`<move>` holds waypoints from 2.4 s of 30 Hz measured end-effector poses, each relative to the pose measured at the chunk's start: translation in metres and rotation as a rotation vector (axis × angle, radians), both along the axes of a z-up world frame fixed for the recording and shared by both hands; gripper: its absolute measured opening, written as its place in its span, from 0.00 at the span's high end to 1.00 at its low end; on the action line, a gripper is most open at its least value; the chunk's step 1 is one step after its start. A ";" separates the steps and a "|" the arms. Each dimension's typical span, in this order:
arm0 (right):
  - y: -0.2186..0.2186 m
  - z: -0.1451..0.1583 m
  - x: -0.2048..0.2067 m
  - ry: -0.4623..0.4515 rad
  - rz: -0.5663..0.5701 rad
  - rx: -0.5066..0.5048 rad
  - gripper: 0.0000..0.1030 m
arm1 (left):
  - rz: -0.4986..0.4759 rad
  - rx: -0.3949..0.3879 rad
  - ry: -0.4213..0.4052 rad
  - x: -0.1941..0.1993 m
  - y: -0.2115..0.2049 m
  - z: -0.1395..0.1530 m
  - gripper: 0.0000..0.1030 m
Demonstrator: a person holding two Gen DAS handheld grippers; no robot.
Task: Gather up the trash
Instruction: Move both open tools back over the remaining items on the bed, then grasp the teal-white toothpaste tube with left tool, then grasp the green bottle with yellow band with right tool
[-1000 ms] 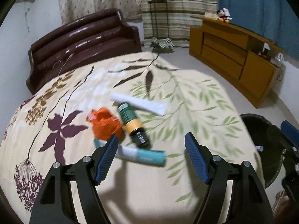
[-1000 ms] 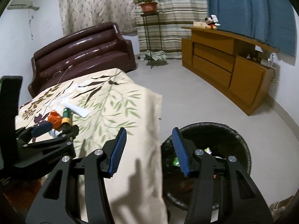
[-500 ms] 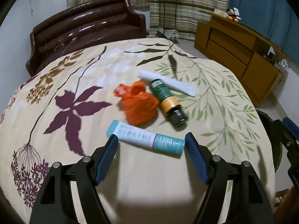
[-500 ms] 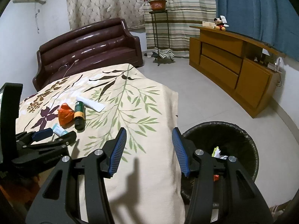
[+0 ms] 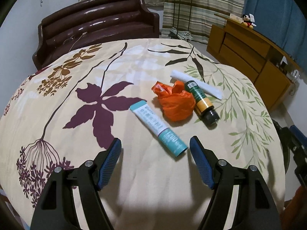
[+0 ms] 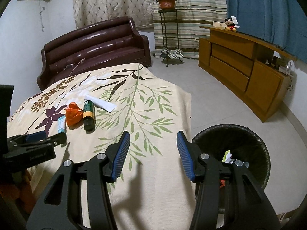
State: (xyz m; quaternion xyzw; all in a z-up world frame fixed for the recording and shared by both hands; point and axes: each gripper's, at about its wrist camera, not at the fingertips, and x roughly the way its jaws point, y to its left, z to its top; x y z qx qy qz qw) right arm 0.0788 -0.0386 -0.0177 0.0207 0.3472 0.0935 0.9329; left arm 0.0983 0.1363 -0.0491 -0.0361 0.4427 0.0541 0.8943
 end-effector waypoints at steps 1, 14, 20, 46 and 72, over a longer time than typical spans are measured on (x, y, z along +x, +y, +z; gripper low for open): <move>0.000 0.000 0.000 -0.001 -0.001 0.001 0.52 | 0.000 -0.006 -0.003 0.001 0.000 0.001 0.30; 0.008 0.000 0.003 -0.002 0.019 0.000 0.52 | -0.020 0.006 0.014 0.013 0.004 -0.008 0.63; 0.022 0.002 0.008 -0.002 0.045 -0.004 0.52 | -0.048 -0.009 0.002 0.010 0.013 -0.007 0.84; 0.127 -0.009 0.067 0.062 0.231 -0.084 0.63 | 0.024 -0.008 -0.050 0.005 0.078 0.004 0.85; 0.139 -0.018 0.066 0.110 0.235 -0.104 0.78 | 0.041 -0.017 -0.054 0.005 0.095 0.002 0.85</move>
